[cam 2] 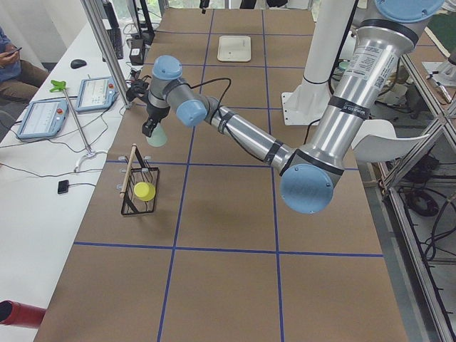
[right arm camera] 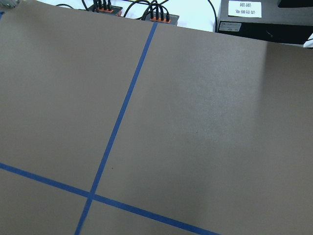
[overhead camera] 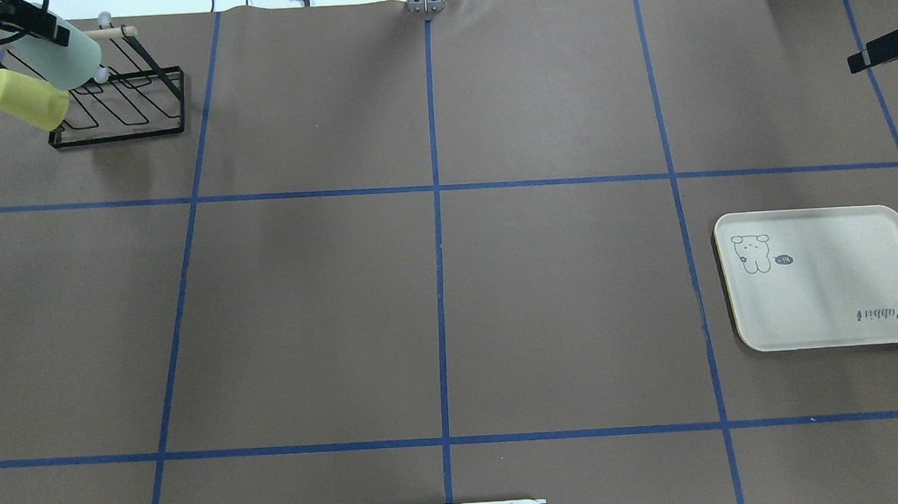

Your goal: Left arm grabs green cup and hands to right arm on tray

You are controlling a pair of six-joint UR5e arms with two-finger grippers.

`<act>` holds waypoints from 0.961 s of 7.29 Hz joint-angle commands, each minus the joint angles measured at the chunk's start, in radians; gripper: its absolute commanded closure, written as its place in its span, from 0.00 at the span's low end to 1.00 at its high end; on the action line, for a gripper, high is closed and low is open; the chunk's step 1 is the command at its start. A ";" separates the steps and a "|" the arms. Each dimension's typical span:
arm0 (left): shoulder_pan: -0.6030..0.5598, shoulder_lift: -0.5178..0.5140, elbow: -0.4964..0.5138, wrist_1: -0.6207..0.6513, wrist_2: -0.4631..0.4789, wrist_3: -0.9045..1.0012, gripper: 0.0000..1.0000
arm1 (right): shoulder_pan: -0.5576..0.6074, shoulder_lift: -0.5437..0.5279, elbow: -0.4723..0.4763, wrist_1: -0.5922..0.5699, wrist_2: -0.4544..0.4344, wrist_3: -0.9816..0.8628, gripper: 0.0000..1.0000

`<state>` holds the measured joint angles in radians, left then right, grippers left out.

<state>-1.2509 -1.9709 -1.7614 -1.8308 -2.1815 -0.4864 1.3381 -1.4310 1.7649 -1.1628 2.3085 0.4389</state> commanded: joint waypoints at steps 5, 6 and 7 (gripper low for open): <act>0.115 -0.069 -0.033 -0.210 -0.003 -0.432 0.88 | -0.144 0.127 0.008 0.311 -0.006 0.527 0.00; 0.140 -0.091 -0.035 -0.263 0.002 -0.548 0.88 | -0.177 0.130 0.010 0.437 -0.006 0.658 0.00; 0.146 -0.123 -0.038 -0.303 -0.001 -0.654 0.89 | -0.207 0.141 0.004 0.557 -0.015 0.773 0.00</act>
<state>-1.1249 -2.0593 -1.7968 -2.0746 -2.1822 -1.0017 1.1698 -1.3040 1.7730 -0.7490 2.3009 1.0673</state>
